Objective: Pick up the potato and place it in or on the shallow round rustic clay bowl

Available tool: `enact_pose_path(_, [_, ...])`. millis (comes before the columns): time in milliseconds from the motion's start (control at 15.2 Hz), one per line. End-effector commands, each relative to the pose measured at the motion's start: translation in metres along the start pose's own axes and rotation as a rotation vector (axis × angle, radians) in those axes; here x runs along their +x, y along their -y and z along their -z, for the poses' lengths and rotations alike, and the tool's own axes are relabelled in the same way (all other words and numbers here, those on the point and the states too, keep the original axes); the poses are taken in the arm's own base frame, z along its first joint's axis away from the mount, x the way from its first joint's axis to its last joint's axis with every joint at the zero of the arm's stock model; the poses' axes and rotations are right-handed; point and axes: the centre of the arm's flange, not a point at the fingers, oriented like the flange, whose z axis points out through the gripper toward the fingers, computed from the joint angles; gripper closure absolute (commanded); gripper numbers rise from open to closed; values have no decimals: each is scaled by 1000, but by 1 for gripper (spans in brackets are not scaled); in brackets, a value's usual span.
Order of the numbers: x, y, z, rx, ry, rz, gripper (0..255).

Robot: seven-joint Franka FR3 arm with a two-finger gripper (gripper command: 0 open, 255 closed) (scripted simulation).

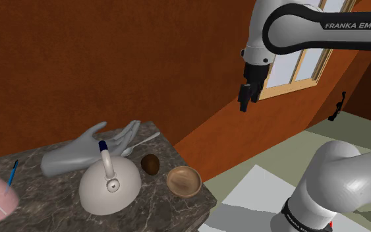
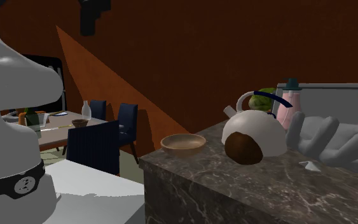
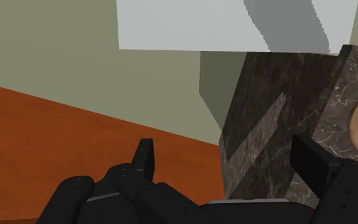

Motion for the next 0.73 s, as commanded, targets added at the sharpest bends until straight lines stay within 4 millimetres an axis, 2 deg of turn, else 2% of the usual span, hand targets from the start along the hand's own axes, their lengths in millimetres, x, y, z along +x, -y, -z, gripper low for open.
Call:
enact_pose_path(0, [0,0,0,0,0,0,0])
enact_pose_path(660, [97,105,-36,-1,176,-101,0])
